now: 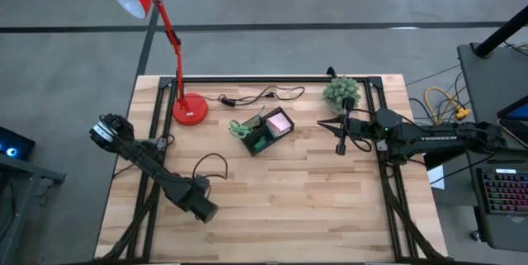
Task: Pick and place office supplies into organizer
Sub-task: Put the pink eraser into the black desk organizer
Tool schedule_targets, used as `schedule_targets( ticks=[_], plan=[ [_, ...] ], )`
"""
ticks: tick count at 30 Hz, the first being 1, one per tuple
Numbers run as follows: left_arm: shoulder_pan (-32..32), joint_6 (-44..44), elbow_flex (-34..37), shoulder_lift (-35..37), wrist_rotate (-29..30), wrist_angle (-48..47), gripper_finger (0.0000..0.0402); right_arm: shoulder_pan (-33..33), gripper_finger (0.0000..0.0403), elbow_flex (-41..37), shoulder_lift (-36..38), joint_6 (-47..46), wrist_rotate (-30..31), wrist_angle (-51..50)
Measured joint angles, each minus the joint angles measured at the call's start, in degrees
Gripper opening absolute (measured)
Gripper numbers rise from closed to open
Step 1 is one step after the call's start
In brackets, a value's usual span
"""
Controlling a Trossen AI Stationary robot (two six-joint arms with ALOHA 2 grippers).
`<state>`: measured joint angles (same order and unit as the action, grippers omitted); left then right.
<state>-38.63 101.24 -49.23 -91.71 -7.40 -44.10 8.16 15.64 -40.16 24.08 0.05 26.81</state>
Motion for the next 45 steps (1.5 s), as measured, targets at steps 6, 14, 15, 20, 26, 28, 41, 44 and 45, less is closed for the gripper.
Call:
schedule_targets(
  ticks=[6,14,15,20,26,28,41,44,45],
  plan=[
    [0.2,-0.1,0.0,1.3,0.2,-0.2,0.0007,0.0,0.0008,0.0,0.0,0.2,0.0,0.0],
    [0.7,-1.6,-2.5,2.5,0.8,0.7,0.0003,0.0,0.0008,0.0,0.0,0.3,0.0,0.0],
    [0.9,-1.7,-2.7,2.5,1.0,0.6,0.0003,0.0,0.0008,0.0,0.0,0.4,0.0,0.1],
    [1.6,-2.7,-3.0,2.5,1.5,0.4,0.0004,0.0,0.0009,0.0,0.0,0.5,0.0,0.1],
    [1.6,-2.7,-3.4,2.5,1.5,0.2,0.0005,0.0,0.0008,0.0,0.0,0.6,0.0,0.1],
    [1.6,-2.7,-3.6,2.6,1.5,0.2,0.0007,0.0,0.0008,0.0,0.0,0.6,0.0,0.1],
    [1.3,10.9,-4.2,2.2,-3.9,0.4,0.0157,0.0,0.0008,0.0,0.0,0.4,0.0,0.1],
    [1.1,14.8,-4.2,1.2,-2.0,0.4,0.0185,0.0,0.0008,0.0,0.0,0.4,0.0,0.1],
    [1.0,15.7,-4.2,0.6,-1.3,0.4,0.019,0.0,0.0008,0.0,0.0,0.4,0.0,0.1]
  ],
)
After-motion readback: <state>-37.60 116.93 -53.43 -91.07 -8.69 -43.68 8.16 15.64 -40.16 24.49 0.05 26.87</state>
